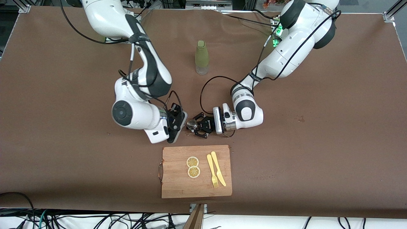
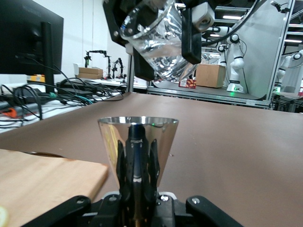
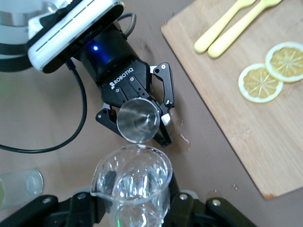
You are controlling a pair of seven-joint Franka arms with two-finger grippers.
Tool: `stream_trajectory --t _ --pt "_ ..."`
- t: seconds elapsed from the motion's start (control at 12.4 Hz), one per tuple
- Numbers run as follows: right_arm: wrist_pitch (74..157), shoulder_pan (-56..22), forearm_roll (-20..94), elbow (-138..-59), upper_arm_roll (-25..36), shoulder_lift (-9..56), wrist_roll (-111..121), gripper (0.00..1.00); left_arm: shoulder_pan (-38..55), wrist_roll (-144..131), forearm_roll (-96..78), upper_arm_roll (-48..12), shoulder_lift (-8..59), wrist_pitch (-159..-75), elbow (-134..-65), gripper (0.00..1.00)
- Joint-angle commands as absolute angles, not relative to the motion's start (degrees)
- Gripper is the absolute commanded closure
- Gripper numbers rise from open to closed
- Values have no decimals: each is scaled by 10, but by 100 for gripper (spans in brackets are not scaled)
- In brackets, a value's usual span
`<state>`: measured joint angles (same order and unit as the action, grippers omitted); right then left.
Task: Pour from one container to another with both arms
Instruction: 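Carry the glass cup back with the right gripper while the left gripper returns the jigger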
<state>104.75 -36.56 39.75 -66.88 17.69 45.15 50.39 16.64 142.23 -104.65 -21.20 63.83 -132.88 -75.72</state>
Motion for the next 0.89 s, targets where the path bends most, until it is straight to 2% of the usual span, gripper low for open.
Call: stream_trajectory --t 0.0,0.32,0.56,0.81 --pt "1049 -336 473 -708 174 432 576 58 148 1420 -1057 -208 611 -1330 -764 100" --pt "1047 -279 574 -777 174 404 680 58 101 1424 -1041 -193 550 -1302 -842 100" --pt "1022 -227 670 -846 173 391 820 58 67 1421 -1006 -156 531 -1216 -872 100" --pt "981 -186 679 -883 173 388 920 58 40 1400 -943 -113 512 -1160 -882 100"
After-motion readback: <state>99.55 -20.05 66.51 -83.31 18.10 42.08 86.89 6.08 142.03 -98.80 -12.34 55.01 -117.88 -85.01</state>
